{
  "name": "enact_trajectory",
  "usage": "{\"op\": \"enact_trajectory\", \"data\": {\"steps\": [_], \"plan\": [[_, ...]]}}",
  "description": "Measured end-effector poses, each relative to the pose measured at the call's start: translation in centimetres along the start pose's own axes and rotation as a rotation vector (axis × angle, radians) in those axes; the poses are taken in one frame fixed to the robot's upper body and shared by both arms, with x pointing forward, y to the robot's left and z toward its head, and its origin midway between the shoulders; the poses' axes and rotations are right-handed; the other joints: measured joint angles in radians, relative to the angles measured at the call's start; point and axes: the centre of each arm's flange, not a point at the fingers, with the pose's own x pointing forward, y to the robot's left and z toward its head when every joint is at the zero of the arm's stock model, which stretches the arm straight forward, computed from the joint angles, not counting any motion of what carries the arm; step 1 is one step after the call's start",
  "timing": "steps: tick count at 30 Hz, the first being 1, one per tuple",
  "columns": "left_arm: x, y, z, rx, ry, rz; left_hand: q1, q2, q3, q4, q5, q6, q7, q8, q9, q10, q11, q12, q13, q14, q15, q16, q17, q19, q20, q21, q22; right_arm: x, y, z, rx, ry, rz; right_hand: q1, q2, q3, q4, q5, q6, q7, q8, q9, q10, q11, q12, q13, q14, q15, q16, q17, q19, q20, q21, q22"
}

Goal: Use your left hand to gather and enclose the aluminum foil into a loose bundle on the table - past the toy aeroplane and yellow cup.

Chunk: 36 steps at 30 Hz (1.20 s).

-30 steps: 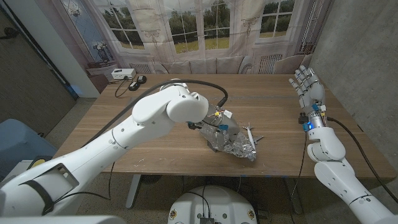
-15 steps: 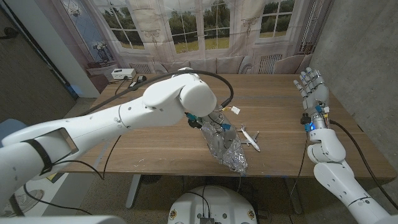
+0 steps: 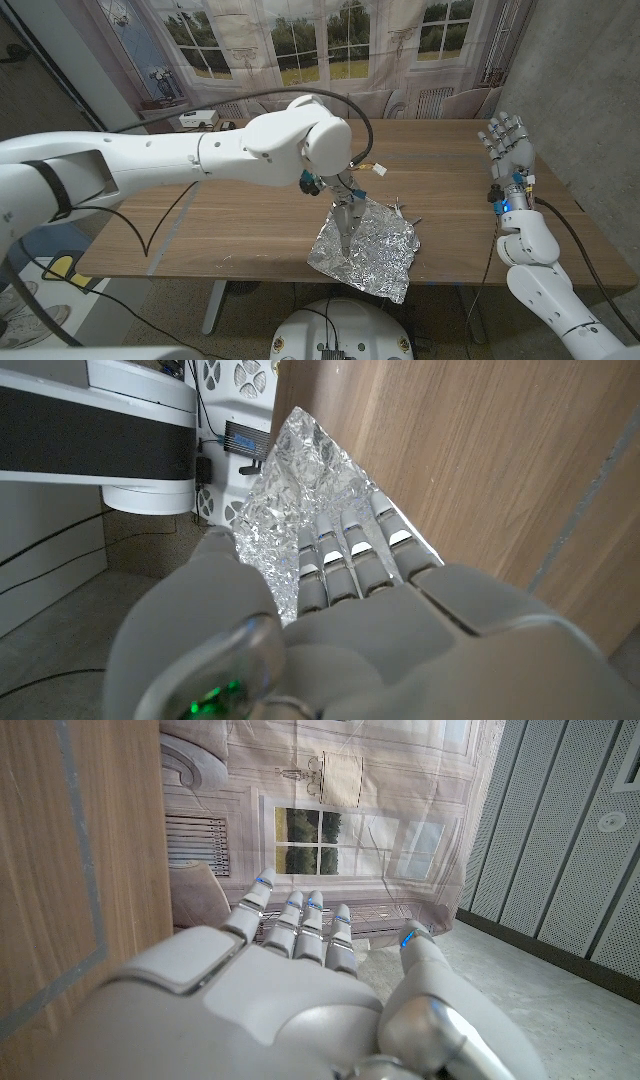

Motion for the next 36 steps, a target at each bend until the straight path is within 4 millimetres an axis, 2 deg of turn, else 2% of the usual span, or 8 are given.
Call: {"op": "enact_trajectory", "data": {"steps": [2, 5, 9, 16, 21, 24, 29, 36], "plan": [[0.1, -0.2, 0.1, -0.01, 0.009, 0.029, 0.043, 0.026, 0.04, -0.032, -0.003, 0.02, -0.031, -0.001, -0.004, 0.013, -0.021, 0.0, -0.004, 0.017, -0.017, 0.0, -0.007, 0.008, -0.001, 0.005, 0.0, 0.0, 0.0, 0.0, 0.0, 0.001, 0.001, 0.0, 0.0, 0.0, 0.0, 0.0, 0.0, 0.0, 0.0, 0.0, 0.0, 0.0, 0.0, 0.0, 0.0, 0.0, 0.0, 0.0, 0.0, 0.0, 0.0, 0.0], [0.0, -0.2, 0.0, -0.011, 0.042, 0.112, 0.089, 0.01, 0.075, -0.069, -0.02, 0.023, -0.07, -0.018, -0.005, 0.0, -0.059, -0.015, -0.013, 0.008, -0.038, -0.015, -0.014, 0.012, -0.008, 0.007, 0.0, -0.1, 0.0, 0.0, 0.001, 0.001, 0.003, -0.001, -0.001, 0.0, 0.0, 0.0, 0.0, 0.0, 0.0, 0.0, 0.0, 0.0, 0.0, 0.0, 0.0, 0.0, 0.0, 0.0, 0.0, 0.0, 0.0, 0.0], [0.3, -0.9, -0.3, -0.024, 0.063, 0.203, 0.066, -0.047, 0.052, -0.092, -0.024, -0.038, -0.107, -0.051, -0.005, -0.05, -0.083, -0.046, -0.023, -0.053, -0.036, -0.041, -0.014, -0.024, -0.038, -0.01, -0.003, -0.2, 0.1, 0.0, 0.002, -0.002, 0.008, -0.001, -0.001, 0.0, 0.0, 0.0, 0.0, 0.0, 0.0, 0.0, 0.0, 0.0, 0.0, 0.0, 0.004, -0.004, 0.0, 0.0, 0.0, 0.0, 0.0, 0.0], [-0.5, 0.4, -1.2, 0.127, 0.207, 0.49, 0.052, -0.106, 0.015, -0.105, -0.004, -0.08, -0.164, -0.053, -0.005, -0.084, -0.112, -0.066, -0.031, -0.097, -0.034, -0.049, -0.021, -0.044, -0.033, -0.016, -0.005, -0.3, 0.3, 0.2, 0.003, -0.006, 0.014, -0.001, -0.001, 0.0, 0.0, 0.0, 0.0, 0.0, 0.0, 0.0, 0.0, 0.0, 0.0, 0.0, 0.006, -0.002, 0.0, 0.0, 0.0, 0.0, 0.0, 0.0], [0.9, -0.8, -2.2, 0.065, 0.224, 0.496, 0.082, -0.106, 0.029, -0.127, 0.012, 0.062, -0.164, -0.017, -0.005, 0.013, -0.122, -0.031, -0.043, -0.028, -0.035, -0.037, -0.028, -0.004, -0.05, -0.016, -0.009, -0.3, 0.4, 0.2, -0.002, -0.009, 0.018, -0.001, -0.001, 0.0, 0.0, 0.0, 0.0, 0.0, 0.0, 0.0, 0.0, 0.0, 0.0, 0.0, 0.007, 0.0, 0.0, 0.0, 0.0, 0.0, 0.0, 0.0], [1.6, -1.4, -2.9, 0.011, 0.223, 0.486, 0.09, -0.107, 0.025, -0.132, 0.012, 0.085, -0.167, -0.017, -0.005, 0.036, -0.132, -0.027, -0.046, -0.021, -0.04, -0.037, -0.028, 0.002, -0.058, -0.017, -0.009, -0.3, 0.4, 0.2, -0.005, -0.01, 0.018, -0.001, -0.001, 0.0, 0.0, 0.0, 0.0, 0.0, 0.0, 0.0, 0.0, 0.0, 0.0, 0.0, 0.007, 0.0, 0.0, 0.0, 0.0, 0.0, 0.0, 0.0], [2.9, -1.7, -1.3, 0.138, 0.151, 0.494, 0.07, -0.146, -0.002, -0.132, 0.017, 0.101, -0.168, -0.025, -0.009, 0.056, -0.142, -0.027, -0.054, -0.024, -0.038, -0.041, -0.028, -0.019, -0.108, -0.036, -0.014, -0.1, 1.0, 0.1, 0.002, -0.014, 0.023, -0.005, -0.005, 0.0, 0.0, 0.0, 0.0, 0.0, 0.0, 0.0, 0.0, 0.0, 0.0, 0.0, 0.007, 0.0, 0.0, 0.0, 0.0, 0.0, 0.0, 0.0], [3.3, -2.1, -1.0, 0.133, 0.085, 0.493, 0.091, -0.17, -0.017, -0.134, 0.054, 0.16, -0.16, -0.025, -0.006, 0.002, -0.107, -0.05, -0.061, -0.059, -0.034, -0.049, -0.028, -0.022, -0.091, -0.049, -0.014, 0.0, 1.1, 0.0, 0.005, -0.015, 0.023, -0.005, -0.005, 0.0, 0.0, 0.0, 0.0, 0.0, 0.0, 0.0, 0.0, 0.0, 0.0, 0.0, 0.007, 0.0, 0.0, 0.0, 0.0, 0.0, 0.0, 0.0]]}}
